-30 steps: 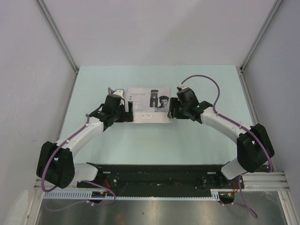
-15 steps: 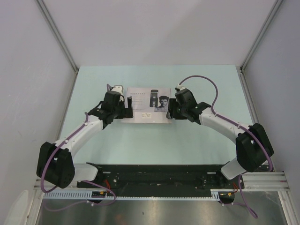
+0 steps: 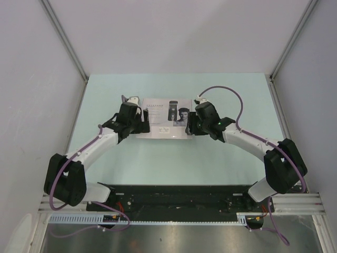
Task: Sort the hair-cutting tools
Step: Close the storage box at the center of the board.
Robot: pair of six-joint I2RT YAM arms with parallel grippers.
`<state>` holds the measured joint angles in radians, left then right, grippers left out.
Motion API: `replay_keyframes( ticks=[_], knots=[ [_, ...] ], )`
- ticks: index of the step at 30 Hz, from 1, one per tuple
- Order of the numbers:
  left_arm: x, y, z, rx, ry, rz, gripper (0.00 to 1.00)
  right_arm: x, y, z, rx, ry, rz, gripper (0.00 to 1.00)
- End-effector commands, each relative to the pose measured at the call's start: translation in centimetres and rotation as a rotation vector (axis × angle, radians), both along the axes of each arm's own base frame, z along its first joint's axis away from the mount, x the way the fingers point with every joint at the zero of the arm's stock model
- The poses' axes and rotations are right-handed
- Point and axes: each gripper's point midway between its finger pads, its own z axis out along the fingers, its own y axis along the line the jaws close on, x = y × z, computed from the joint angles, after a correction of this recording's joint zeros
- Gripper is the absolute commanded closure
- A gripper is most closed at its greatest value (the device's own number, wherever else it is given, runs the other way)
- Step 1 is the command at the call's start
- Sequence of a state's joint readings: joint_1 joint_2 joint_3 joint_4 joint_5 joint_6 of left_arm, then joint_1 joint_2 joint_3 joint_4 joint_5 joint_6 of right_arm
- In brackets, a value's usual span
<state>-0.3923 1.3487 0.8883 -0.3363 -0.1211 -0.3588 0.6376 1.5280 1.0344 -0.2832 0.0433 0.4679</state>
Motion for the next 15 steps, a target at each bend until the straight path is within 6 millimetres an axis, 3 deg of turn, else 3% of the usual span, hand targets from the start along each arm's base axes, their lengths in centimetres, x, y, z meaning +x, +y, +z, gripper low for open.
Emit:
replay_keyframes(
  ticks=[1,6,12,15],
  knots=[
    [0.8,-0.1,0.2,-0.018,-0.016,0.024,0.16,-1.6,-1.2,-3.3,-0.110,0.060,0.026,0.42],
    [0.5,0.0,-0.2,-0.010,-0.006,0.023,0.19,-1.6,-0.6,-1.9,-0.096,0.001,0.046,0.32],
    [0.3,0.5,-0.7,0.015,0.008,0.030,0.22,-1.3,-1.4,1.9,-0.034,-0.117,-0.004,0.30],
    [0.2,0.6,-0.9,0.027,0.021,0.029,0.23,-1.9,-2.2,2.3,-0.014,-0.149,-0.023,0.30]
  ],
)
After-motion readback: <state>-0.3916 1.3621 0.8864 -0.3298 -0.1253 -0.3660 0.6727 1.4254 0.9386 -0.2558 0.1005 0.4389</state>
